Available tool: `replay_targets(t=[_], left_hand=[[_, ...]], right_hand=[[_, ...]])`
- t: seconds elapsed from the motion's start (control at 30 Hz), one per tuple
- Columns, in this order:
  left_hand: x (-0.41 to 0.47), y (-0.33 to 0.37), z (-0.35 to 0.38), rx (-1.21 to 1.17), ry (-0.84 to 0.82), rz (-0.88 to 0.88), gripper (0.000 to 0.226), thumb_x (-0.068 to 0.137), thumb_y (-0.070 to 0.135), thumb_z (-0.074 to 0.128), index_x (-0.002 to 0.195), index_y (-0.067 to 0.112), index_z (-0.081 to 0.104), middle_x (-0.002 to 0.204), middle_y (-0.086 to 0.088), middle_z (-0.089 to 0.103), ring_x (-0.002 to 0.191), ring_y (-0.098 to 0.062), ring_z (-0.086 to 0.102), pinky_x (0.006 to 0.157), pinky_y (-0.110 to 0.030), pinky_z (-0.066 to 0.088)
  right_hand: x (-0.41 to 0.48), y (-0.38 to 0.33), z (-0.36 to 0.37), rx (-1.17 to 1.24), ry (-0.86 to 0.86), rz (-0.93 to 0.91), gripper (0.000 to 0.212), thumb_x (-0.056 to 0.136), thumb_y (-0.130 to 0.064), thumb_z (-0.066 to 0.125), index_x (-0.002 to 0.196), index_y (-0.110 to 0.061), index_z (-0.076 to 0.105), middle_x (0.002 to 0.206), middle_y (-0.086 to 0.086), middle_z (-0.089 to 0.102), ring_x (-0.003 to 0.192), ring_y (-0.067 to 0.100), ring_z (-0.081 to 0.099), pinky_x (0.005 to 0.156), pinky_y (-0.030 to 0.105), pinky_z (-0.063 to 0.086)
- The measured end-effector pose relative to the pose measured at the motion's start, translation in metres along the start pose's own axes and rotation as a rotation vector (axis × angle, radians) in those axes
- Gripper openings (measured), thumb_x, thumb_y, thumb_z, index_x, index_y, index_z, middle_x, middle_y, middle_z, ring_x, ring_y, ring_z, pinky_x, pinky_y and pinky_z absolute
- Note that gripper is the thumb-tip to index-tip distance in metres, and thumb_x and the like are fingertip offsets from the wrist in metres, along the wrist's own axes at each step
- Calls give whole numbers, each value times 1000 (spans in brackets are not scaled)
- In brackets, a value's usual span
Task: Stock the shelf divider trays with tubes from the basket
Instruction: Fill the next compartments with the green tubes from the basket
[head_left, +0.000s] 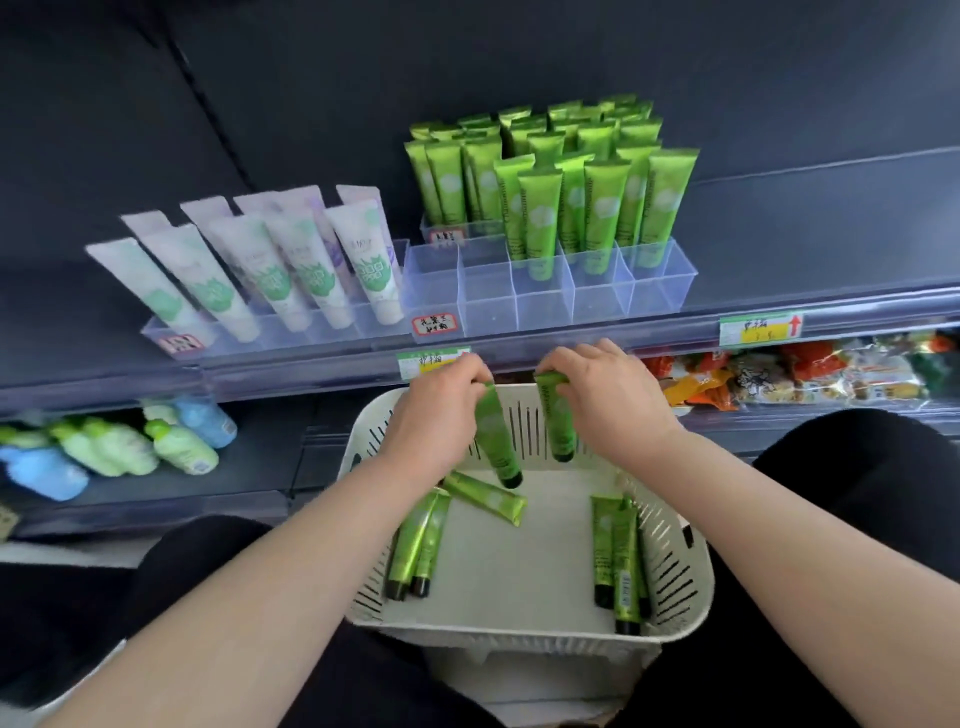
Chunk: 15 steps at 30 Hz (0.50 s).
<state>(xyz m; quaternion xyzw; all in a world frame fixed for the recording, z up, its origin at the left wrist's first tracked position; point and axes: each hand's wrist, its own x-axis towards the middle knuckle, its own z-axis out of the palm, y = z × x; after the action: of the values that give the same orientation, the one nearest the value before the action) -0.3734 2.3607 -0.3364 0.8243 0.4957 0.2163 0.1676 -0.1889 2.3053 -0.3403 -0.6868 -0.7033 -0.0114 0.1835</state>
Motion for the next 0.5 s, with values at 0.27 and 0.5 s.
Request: replay_targets(t=[0.27, 0.5], left_hand=[[49, 51, -84, -59, 357, 11, 14, 98, 20, 47, 97, 24, 61, 86, 2, 63, 76, -16, 55, 60, -30, 40], [109, 67, -118, -63, 513, -2, 18, 96, 15, 45, 97, 21, 62, 92, -1, 62, 77, -20, 58, 64, -34, 49]], right_hand=[[39, -16, -77, 38, 294, -17, 29, 92, -9, 51, 119, -19, 56, 103, 5, 64, 96, 30, 50, 72, 42, 45], [83, -14, -110, 67, 468, -37, 30, 93, -6, 50, 118, -19, 59, 100, 4, 64, 91, 29, 48, 70, 41, 43]])
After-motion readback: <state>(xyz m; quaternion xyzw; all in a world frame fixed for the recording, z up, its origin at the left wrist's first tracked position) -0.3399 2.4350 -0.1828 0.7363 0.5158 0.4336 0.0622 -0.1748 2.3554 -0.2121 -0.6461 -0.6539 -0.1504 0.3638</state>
